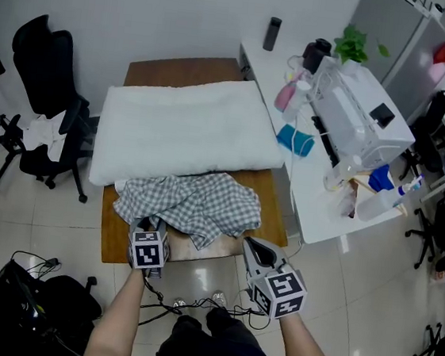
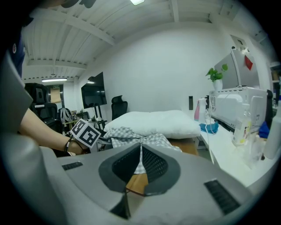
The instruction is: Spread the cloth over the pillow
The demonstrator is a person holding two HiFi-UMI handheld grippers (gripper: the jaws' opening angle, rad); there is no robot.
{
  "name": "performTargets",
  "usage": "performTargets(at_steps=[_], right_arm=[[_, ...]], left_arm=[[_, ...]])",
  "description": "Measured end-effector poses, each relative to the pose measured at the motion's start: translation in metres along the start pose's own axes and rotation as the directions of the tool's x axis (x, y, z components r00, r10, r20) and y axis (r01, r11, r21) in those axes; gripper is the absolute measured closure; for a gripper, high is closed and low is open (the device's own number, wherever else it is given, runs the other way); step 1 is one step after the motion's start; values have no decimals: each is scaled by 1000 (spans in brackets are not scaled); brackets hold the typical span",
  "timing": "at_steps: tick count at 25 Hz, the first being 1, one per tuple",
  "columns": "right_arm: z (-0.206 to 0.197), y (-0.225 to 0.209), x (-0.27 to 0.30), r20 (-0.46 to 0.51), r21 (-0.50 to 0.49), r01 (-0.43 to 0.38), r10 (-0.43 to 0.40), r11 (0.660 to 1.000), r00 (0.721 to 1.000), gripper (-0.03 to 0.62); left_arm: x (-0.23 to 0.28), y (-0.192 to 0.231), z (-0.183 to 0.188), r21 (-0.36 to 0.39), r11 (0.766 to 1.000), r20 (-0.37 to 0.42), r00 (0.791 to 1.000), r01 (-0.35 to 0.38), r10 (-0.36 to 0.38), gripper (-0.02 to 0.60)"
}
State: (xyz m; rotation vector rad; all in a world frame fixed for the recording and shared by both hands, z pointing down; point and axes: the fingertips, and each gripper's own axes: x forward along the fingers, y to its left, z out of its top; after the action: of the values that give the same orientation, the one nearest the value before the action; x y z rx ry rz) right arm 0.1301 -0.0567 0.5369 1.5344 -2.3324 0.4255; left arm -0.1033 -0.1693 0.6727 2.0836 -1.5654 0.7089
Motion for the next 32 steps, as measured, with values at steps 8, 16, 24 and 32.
performTargets(at_steps=[8,16,24,32], right_arm=[[-6,-17,1,-9,11,26,-26,1000,1000,566],[-35,-46,15,-71,39,81,-78,996,994,555],[-67,-76,42,-153,111,139,-121,984,981,450],[-78,-81,65,-170,195,139,-106,971,980,450]], left_arm=[[-5,6,1,27,999,20,999,-40,39,562],[-18,-3,2,21,1000,23,1000,8,-8,563],[-22,-9,6,25,999,22,999,27,-27,563],[-26,-8,10,1,999,22,998,54,-54,563]])
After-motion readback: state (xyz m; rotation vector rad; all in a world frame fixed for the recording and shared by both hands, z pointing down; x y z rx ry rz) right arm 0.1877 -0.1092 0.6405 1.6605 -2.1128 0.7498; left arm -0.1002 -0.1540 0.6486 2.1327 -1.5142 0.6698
